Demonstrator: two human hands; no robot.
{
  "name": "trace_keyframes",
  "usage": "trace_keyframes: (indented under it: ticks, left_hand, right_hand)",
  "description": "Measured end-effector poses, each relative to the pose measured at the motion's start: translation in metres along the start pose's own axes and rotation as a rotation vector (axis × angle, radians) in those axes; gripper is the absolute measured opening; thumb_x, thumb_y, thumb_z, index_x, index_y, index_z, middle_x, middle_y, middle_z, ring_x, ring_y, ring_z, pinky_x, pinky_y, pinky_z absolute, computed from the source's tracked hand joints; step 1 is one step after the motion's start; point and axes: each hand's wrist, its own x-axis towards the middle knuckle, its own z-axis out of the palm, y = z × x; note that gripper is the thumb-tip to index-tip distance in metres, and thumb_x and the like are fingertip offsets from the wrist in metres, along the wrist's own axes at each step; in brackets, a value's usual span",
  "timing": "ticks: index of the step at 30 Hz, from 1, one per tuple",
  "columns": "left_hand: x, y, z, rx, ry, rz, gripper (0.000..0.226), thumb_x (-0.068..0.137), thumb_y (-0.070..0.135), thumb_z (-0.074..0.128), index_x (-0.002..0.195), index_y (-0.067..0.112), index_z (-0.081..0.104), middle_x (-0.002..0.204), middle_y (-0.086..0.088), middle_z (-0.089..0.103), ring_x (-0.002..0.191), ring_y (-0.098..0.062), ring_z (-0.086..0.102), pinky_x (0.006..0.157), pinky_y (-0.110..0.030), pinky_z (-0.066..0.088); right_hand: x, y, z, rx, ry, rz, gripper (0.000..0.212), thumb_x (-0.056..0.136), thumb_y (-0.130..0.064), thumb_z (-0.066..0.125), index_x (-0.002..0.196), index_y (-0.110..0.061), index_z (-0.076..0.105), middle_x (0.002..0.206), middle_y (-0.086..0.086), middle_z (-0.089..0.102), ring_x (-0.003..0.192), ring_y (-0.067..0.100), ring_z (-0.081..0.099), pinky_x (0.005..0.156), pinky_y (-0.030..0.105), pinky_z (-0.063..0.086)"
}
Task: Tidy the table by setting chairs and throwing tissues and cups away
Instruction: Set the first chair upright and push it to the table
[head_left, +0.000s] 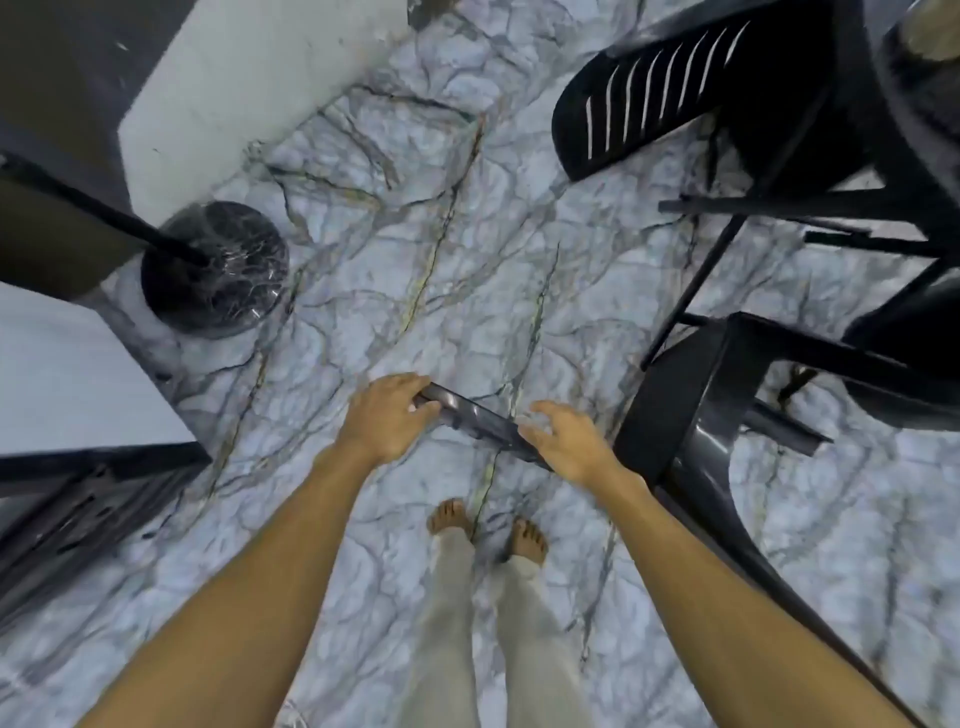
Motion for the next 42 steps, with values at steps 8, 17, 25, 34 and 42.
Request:
trace_keyframes:
  ticks: [8,17,25,34,42]
  left_hand:
    - [0.093,-0.074,0.046,-0.105,-0.075,0.015,0.058,0.092,0.05,0.061,0.144,0.028,0.048,0.153,0.001,0.039,0.143,-0.021,0.03,0.115,-0.035,0.02]
    - [0.125,-0.107,0.082,-0.506,-0.118,0.014,0.032,0.082,0.026,0.079,0.112,0.023,0.067,0.115,0.007,0.063,0.11,-0.012,0.059,0.102,-0.032,0.046]
    - [0.12,-0.101,0.085,-0.56,-0.01,0.055,0.033,0.078,0.013,0.081,0.108,0.008,0.069,0.107,-0.001,0.063,0.102,-0.018,0.062,0.092,-0.021,0.048]
    - [0.08,-0.067,0.073,-0.551,0.057,0.114,0.032,0.073,0.026,0.085,0.1,0.029,0.068,0.105,0.003,0.066,0.101,-0.016,0.06,0.091,-0.027,0.049]
    - [0.008,0.007,0.048,-0.469,0.16,0.236,0.039,0.066,0.038,0.087,0.1,0.025,0.073,0.094,0.013,0.063,0.095,-0.006,0.052,0.083,-0.007,0.037]
  right_hand:
    - [0.084,0.017,0.062,0.172,-0.008,0.101,0.051,0.093,-0.042,0.063,0.135,-0.016,0.052,0.122,0.005,0.057,0.11,0.024,0.056,0.086,0.029,0.044]
    - [0.112,0.033,0.102,0.119,0.076,0.122,0.061,0.086,-0.055,0.066,0.137,-0.025,0.052,0.131,-0.001,0.063,0.12,0.022,0.059,0.103,0.041,0.044]
    - [0.111,0.024,0.106,0.115,0.146,0.099,0.053,0.085,-0.054,0.067,0.13,-0.028,0.056,0.122,-0.005,0.068,0.112,0.021,0.062,0.101,0.042,0.044]
    - [0.067,0.009,0.084,0.131,0.159,0.024,0.047,0.087,-0.047,0.069,0.128,-0.026,0.059,0.116,-0.004,0.069,0.106,0.019,0.063,0.094,0.04,0.048]
    - [-0.01,-0.005,0.045,0.199,0.209,-0.087,0.044,0.083,-0.044,0.075,0.123,-0.029,0.063,0.105,-0.013,0.069,0.091,0.005,0.061,0.077,0.02,0.045]
